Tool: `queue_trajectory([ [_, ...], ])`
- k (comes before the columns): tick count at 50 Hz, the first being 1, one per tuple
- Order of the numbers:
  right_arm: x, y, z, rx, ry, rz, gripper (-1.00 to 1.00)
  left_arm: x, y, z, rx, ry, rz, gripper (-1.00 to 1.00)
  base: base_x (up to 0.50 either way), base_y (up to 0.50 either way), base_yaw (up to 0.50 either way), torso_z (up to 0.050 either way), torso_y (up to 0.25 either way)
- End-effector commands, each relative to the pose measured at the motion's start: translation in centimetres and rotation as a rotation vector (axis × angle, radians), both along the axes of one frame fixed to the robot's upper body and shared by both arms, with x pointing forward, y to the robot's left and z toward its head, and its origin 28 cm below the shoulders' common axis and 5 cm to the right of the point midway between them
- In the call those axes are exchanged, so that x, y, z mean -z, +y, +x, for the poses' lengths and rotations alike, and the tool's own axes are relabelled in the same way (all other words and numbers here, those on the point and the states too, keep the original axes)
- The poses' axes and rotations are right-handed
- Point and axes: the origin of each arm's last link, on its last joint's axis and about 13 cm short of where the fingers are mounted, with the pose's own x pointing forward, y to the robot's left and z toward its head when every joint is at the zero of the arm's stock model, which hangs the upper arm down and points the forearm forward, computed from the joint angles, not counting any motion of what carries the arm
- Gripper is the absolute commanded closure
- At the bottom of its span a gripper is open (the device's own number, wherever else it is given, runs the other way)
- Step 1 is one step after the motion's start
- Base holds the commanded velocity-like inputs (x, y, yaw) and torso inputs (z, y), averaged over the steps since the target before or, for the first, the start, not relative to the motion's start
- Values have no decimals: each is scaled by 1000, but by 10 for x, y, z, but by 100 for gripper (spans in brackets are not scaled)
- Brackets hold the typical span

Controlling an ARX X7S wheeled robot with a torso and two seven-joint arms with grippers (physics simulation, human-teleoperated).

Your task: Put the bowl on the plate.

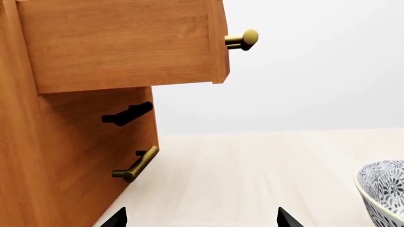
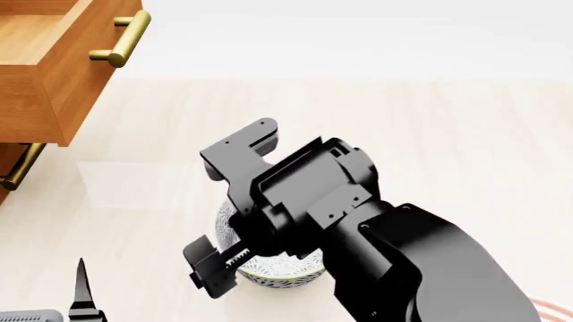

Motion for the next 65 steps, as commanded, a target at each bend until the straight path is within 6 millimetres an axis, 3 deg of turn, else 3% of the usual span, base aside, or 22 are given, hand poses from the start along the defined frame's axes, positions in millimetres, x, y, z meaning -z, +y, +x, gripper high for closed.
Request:
queue_trajectory([
  [1,1,1,-1,-17,-8,-21,-100,-1,0,0,1,-4,3,-100,0,0,0,0,0],
  [31,3,-5,2,3,-5,-25,-100,-5,-1,-5,17,-70,31,-100,0,0,0,0,0],
  [65,7,-2,0,-15,0,-30,-100,-5,-1,-6,26,-64,21,-100,0,0,0,0,-84],
])
